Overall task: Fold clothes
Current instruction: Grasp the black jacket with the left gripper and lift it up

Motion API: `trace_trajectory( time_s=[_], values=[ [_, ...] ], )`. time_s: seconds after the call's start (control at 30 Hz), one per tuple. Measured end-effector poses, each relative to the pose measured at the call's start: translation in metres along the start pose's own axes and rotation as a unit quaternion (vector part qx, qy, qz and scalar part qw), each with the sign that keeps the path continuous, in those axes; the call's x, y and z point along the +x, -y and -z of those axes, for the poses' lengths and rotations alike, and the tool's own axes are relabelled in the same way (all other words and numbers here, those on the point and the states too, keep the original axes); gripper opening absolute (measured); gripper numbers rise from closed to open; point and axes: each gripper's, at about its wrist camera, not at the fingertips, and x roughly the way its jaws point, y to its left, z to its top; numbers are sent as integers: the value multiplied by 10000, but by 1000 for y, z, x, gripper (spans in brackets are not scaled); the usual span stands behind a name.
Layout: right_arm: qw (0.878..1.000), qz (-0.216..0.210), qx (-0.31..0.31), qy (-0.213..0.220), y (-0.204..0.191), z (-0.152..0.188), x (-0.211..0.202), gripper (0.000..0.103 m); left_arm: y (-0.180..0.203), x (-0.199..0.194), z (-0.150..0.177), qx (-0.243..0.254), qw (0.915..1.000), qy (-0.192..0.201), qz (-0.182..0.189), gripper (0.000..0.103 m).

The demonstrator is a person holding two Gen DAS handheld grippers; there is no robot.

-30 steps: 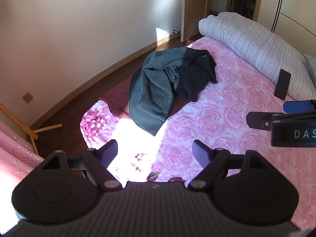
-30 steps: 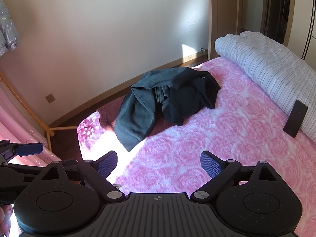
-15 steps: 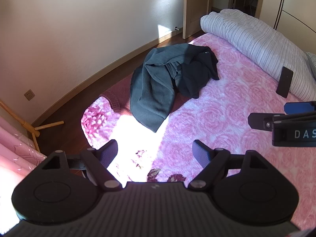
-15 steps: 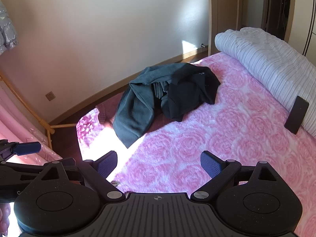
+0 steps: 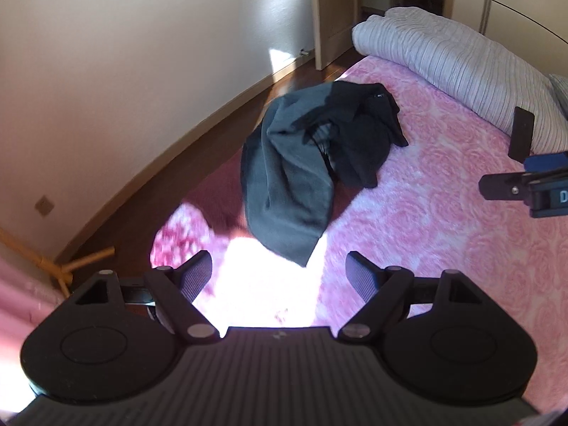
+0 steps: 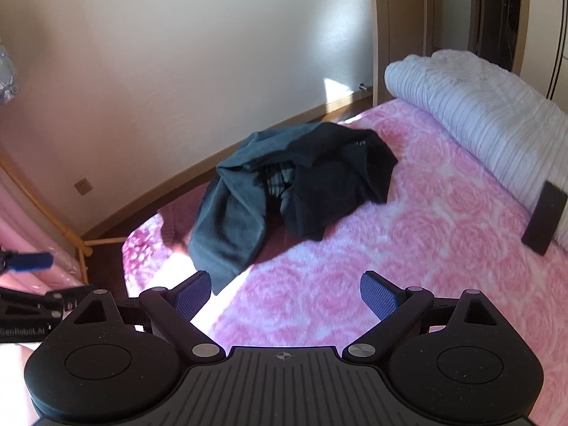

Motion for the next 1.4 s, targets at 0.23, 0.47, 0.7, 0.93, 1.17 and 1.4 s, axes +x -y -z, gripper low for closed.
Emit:
trace_trajectory(
  time_s=[0.23, 0.47, 0.7, 0.93, 1.17, 1.4],
  values=[
    [9926, 617, -1048, 11, 4, -49, 83, 94, -18, 116, -59, 624, 9957, 261, 639, 77],
    [9683, 1128, -2205, -335, 26, -76, 208, 94, -3, 238, -95, 2053, 9746, 655, 612, 69],
    [9619, 1026, -2521, -244, 52, -93, 276, 94, -2, 306, -120, 2589, 9593, 820, 768, 33],
    [9024, 586, -4262, 246, 23, -91, 303, 94, -51, 296, -148, 1803, 9691, 1025, 1336, 6],
    [8597, 375, -5094, 88, 9, -106, 342, 87, -61, 280, -154, 2115, 9545, 1308, 1648, 5],
    [8800, 907, -4644, 409, 16, -114, 287, 13, -49, 232, -148, 2059, 9447, 1669, 1931, 5]
  ],
)
